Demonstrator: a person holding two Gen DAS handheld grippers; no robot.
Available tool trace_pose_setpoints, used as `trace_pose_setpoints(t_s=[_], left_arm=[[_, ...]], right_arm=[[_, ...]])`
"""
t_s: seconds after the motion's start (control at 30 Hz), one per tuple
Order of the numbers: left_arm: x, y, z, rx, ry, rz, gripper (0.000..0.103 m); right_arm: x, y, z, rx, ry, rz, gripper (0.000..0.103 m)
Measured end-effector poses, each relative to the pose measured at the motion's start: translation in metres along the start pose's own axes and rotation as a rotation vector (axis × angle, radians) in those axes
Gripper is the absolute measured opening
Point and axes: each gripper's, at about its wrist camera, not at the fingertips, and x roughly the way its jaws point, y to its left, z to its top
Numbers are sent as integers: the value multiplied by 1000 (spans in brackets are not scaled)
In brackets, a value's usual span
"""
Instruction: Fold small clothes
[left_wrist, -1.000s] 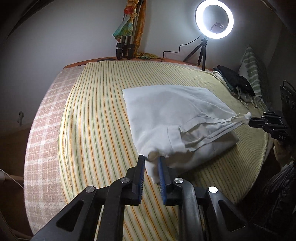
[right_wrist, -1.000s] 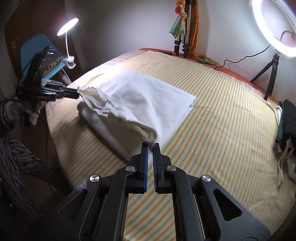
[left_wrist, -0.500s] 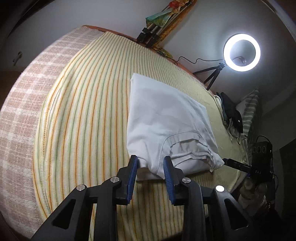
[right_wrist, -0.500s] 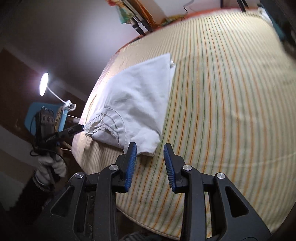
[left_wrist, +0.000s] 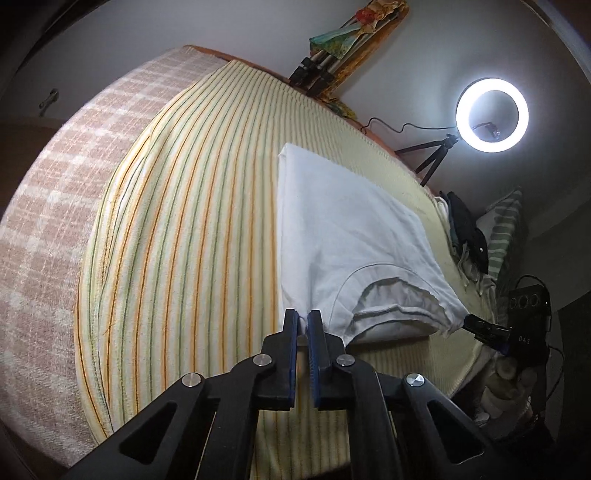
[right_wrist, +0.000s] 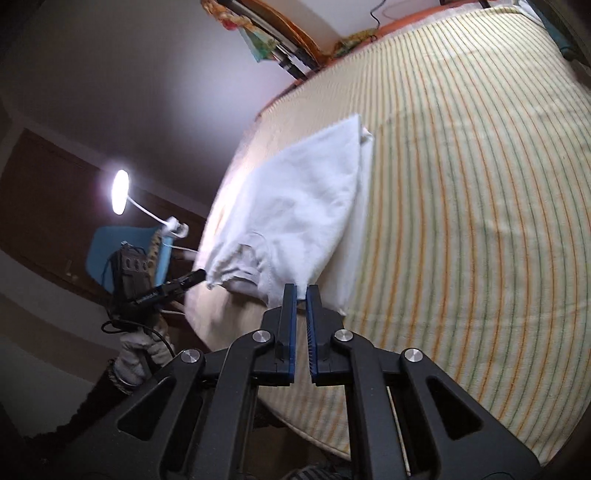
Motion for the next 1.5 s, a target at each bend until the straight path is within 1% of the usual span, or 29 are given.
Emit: trace_pose_setpoints(t_s=[0.1,0.17,0.23,0.33,0.37,0.43,0.47,0.5,0.57,0.63,0.67,0.73,0.83,0.9,0.93,1.07,1.13,1.17,1.2,1.27,1.33,1.37,1.4,1.43,1.5], left_arm=[[3,1,-3,11,6,27,2],[2,-2,-5,34,0,47,2],[0,-7,-7,61,-2,73,3],[-8,-16,-9,126,-21,145,4],[-12,-19,-9,143,-36,167,6],[-23,-26,-7,165,-78,189,19],[-28,-29,-5,167,-96,189,22],[-32,-33,-4,165,-117,182,26],[-35,-47,-1,190,-143,171,28],[-30,-63,2,233,-152,167,32],[-25,-70,3,250,-149,163,32],[-13,-83,7,271,-140,147,33],[6,-95,12,289,-117,135,33],[19,-98,14,287,-100,124,33],[25,-100,15,289,-90,118,33],[43,-106,21,305,-68,103,33],[51,-107,22,310,-58,97,33],[56,-108,22,314,-48,97,33],[60,-108,22,319,-39,99,33],[70,-107,20,323,-14,108,33],[79,-101,16,315,21,113,33],[81,-97,12,306,29,112,33],[80,-95,9,303,26,106,33],[77,-95,7,306,25,102,34],[69,-94,5,313,28,97,36]], right_arm=[[12,-3,-5,-21,58,-75,6],[15,0,-7,-57,76,-124,6],[15,4,-7,-89,80,-175,6],[7,11,-2,-135,60,-227,6],[3,13,0,-146,50,-213,6],[-6,12,11,-144,23,-156,10],[-11,11,17,-140,-5,-137,17],[-16,8,25,-129,-33,-117,27],[-21,3,39,-86,-75,-79,35],[-16,-8,58,-24,-86,-17,35],[-10,-14,68,4,-87,-4,35],[1,-22,84,42,-91,-3,35],[20,-39,104,121,-85,36,35],[33,-45,116,147,-75,31,35],[39,-48,120,155,-72,28,35],[61,-57,132,206,-48,70,34],[67,-58,137,206,-47,65,32],[70,-58,139,204,-47,66,27],[73,-58,142,202,-47,71,18],[75,-56,144,177,-53,37,11],[77,-47,143,99,-59,-82,10],[79,-37,142,21,-62,-183,10],[79,-27,140,-62,-68,-266,10],[81,-19,138,-127,-71,-327,10],[80,-8,137,-201,-82,-409,10]])
